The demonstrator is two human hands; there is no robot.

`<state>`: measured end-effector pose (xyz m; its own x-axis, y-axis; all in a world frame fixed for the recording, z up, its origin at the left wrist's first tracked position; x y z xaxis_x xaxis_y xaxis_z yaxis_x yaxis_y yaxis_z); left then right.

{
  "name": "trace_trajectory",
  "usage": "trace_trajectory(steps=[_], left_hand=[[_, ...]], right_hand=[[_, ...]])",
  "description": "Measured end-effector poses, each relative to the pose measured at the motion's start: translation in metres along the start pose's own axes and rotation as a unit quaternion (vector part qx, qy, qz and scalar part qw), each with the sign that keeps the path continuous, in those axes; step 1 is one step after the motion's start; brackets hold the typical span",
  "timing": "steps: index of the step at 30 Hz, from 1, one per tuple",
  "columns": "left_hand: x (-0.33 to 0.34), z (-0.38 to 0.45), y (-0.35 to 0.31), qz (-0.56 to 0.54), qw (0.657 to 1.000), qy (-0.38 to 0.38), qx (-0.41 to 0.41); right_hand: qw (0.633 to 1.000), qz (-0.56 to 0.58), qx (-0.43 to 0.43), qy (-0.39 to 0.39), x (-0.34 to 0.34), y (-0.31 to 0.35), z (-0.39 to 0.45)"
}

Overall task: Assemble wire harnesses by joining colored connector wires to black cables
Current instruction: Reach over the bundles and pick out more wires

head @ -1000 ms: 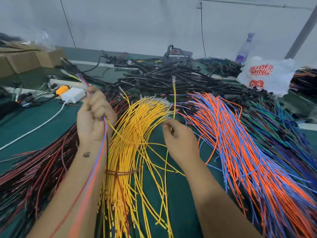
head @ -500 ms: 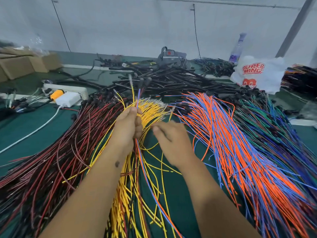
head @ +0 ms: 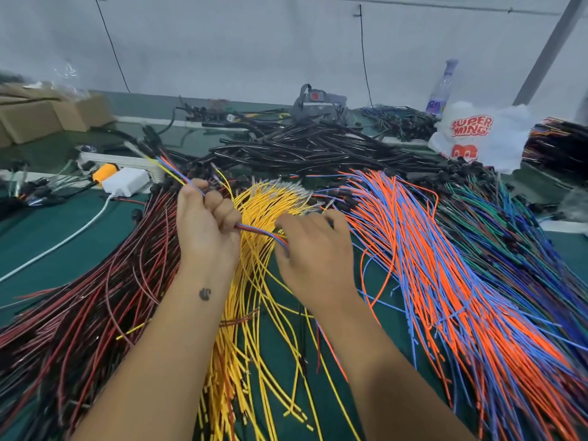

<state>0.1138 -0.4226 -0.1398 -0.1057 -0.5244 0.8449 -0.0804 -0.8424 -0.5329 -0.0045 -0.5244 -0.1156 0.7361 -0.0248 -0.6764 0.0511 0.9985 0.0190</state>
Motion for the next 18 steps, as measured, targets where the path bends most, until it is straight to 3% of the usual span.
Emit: trace_trajectory(steps=[5, 6, 8, 10, 14, 16, 18], left_hand=[[0.016, -0.008, -0.037, 0.084, 0.988, -0.002, 0.128], [0.016, -0.006, -0.046, 0.090, 0.986, -0.005, 0.143], [0.018, 0.000, -0.062, 0.112, 0.981, -0.008, 0.161], [0.024, 0.006, -0.076, 0.160, 0.971, -0.016, 0.177], [0.056, 0.009, -0.088, 0.211, 0.957, 0.022, 0.197], [0.078, 0.004, -0.080, 0.224, 0.954, 0.072, 0.186], [0.095, -0.005, -0.054, 0.238, 0.954, 0.115, 0.143]], right_hand=[[0.999, 0.022, 0.048, -0.007, -0.011, -0.019, 0.005], [0.995, 0.054, 0.079, 0.014, -0.013, -0.027, 0.008], [0.969, 0.144, 0.149, 0.134, -0.003, -0.043, 0.014], [0.912, 0.245, 0.165, 0.284, 0.006, -0.042, 0.016], [0.739, 0.446, 0.071, 0.500, -0.015, 0.004, 0.009], [0.685, 0.456, 0.011, 0.568, -0.030, 0.031, -0.002], [0.665, 0.437, -0.006, 0.606, -0.035, 0.046, -0.014]])
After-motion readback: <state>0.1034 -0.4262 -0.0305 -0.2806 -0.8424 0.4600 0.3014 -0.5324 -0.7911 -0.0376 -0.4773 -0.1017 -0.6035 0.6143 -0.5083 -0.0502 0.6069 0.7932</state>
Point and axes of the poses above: each hand's wrist, its own z-axis towards the middle knuckle, its own x-axis out of the palm, y = z × x, the point moved 7 cm from there along z, towards the middle knuckle, and after that the axes turned 2 degrees about y, right-handed, at the moved point
